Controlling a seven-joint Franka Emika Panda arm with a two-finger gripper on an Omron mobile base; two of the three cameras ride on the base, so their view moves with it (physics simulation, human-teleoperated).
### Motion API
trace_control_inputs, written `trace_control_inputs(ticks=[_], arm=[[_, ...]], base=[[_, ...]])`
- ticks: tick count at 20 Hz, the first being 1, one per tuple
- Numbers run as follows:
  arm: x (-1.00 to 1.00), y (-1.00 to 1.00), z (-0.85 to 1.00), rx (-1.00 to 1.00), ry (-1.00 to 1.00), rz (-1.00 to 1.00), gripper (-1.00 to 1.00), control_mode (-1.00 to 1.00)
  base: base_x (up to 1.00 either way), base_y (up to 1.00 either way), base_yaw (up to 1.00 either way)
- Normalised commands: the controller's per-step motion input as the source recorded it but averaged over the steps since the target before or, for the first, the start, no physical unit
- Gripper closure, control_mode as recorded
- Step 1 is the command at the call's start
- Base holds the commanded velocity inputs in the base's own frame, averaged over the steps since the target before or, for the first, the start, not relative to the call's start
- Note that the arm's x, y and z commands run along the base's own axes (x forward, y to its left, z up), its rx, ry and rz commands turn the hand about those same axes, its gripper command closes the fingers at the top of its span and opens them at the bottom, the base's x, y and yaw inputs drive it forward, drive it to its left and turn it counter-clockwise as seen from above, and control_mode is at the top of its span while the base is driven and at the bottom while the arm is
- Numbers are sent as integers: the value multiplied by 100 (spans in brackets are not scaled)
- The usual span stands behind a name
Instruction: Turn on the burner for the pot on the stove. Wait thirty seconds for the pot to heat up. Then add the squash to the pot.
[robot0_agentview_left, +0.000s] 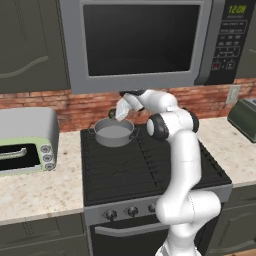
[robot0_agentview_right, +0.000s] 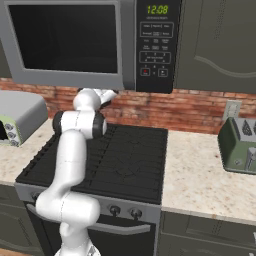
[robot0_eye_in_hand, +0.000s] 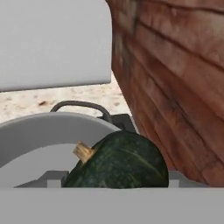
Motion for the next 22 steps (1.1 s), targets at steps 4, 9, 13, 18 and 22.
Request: trace_control_inputs(ticks=[4, 9, 13, 18, 22], arm=[[0, 0, -9, -9, -1, -14, 100, -100], [0, 0, -14, -8, -1, -15, 100, -100], [0, 0, -28, -6, 0, -13, 100, -100], [5, 0, -41, -1, 0, -9, 100, -100], [20, 0, -24, -1, -2, -6, 100, -100]], base=[[0, 0, 0], [0, 0, 0], [0, 0, 0], [0, 0, 0], [0, 0, 0]])
